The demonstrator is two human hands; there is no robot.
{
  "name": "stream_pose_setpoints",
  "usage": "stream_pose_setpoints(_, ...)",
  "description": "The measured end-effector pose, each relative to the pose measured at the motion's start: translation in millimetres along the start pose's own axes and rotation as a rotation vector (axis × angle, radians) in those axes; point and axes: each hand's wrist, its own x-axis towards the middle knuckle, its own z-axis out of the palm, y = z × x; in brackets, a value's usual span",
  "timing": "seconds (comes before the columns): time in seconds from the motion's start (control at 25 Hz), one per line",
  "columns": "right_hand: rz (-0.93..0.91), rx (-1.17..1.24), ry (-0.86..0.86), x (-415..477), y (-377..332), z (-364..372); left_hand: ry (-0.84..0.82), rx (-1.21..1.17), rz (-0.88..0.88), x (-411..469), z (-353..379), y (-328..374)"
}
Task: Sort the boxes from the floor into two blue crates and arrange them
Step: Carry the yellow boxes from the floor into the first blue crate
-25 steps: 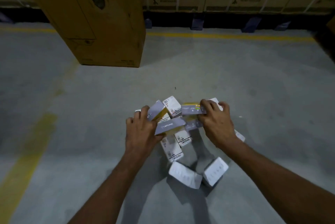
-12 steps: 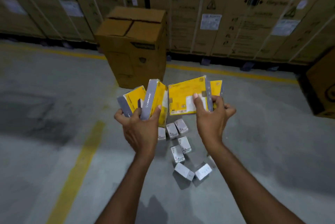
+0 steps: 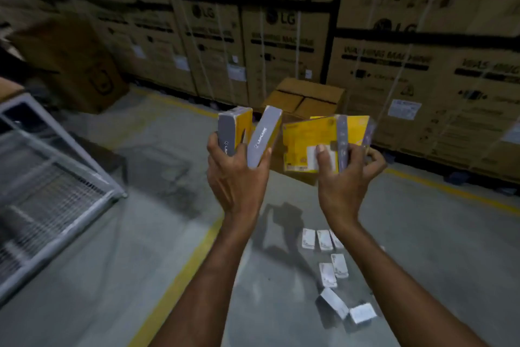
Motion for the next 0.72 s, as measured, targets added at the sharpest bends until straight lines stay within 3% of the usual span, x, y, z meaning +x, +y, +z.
stream_pose_setpoints(0.16,-0.552,-0.138,0.004,-66,-57,46,0.184,0.199,0.126,36,-87,-89)
stream_pose_setpoints(0.28,-0.766,-0.175,-0.007,-119,-104,105,0.208,0.249,0.165,68,-134,-159)
stream_pose_setpoints(0.44,-0.800,-0.120,-0.082,-189,-170,189,0.213,0.331,0.171,117,-195,-248)
stream_pose_setpoints(0.72,-0.808,0.003,-0.257,-269,-285,319,0.296,0.528,0.024,194,-273,-383)
